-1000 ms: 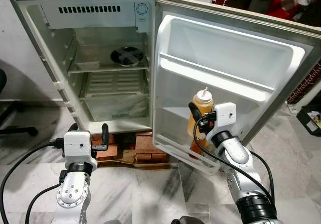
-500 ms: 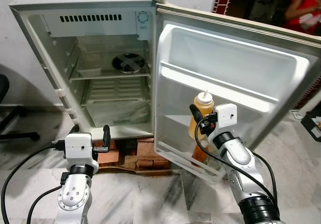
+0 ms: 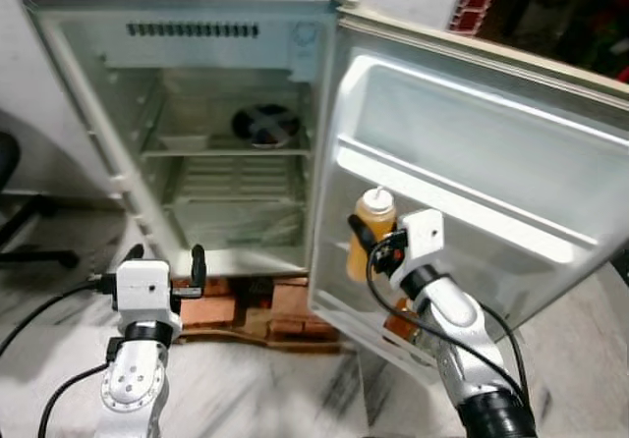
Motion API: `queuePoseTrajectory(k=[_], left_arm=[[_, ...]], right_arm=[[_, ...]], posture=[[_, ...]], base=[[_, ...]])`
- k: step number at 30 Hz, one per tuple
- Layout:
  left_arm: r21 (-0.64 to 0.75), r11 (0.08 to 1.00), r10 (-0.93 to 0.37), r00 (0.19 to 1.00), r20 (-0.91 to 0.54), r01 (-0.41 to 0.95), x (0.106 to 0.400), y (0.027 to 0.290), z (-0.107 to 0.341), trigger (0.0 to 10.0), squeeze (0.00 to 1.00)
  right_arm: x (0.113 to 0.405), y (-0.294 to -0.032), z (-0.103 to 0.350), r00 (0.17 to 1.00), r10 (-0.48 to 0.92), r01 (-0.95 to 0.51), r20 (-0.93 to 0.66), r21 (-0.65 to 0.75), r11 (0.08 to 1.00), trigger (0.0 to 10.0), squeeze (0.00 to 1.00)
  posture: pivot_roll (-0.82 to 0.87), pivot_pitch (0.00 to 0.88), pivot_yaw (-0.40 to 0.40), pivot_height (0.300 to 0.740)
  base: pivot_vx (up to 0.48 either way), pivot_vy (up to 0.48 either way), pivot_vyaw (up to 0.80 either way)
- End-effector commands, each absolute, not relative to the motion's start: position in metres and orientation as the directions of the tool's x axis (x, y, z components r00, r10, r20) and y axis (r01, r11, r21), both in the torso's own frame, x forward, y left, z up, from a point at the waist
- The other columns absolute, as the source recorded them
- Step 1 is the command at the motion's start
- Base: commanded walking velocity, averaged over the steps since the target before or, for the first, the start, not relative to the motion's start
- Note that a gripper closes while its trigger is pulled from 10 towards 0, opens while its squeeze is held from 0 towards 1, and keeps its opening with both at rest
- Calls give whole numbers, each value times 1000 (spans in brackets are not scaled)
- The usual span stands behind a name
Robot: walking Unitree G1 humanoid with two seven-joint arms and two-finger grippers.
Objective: Restocking fridge
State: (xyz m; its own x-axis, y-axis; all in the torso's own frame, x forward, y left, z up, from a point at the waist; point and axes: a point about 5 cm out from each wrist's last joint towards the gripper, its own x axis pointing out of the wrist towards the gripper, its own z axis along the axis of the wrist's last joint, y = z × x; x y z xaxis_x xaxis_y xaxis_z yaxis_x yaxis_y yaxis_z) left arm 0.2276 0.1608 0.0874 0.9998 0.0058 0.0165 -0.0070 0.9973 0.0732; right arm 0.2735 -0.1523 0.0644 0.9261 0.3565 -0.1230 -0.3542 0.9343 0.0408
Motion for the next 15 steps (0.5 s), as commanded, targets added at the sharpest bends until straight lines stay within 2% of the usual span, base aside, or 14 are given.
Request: queuePoseTrajectory(k=[1, 15], left_arm=[[116, 992, 50, 999, -8, -49, 220, 179, 83, 10000, 0], [98, 994, 47, 999, -14, -45, 218, 174, 81, 10000, 0]], right_arm=[[283, -134, 81, 912, 408, -405, -51, 48, 913, 10000, 0], [279, -140, 71, 910, 404, -404, -95, 27, 915, 10000, 0]], posture=[[29, 35, -9, 740], [27, 39, -11, 740]], base=[[274, 0, 0], [20, 0, 0]])
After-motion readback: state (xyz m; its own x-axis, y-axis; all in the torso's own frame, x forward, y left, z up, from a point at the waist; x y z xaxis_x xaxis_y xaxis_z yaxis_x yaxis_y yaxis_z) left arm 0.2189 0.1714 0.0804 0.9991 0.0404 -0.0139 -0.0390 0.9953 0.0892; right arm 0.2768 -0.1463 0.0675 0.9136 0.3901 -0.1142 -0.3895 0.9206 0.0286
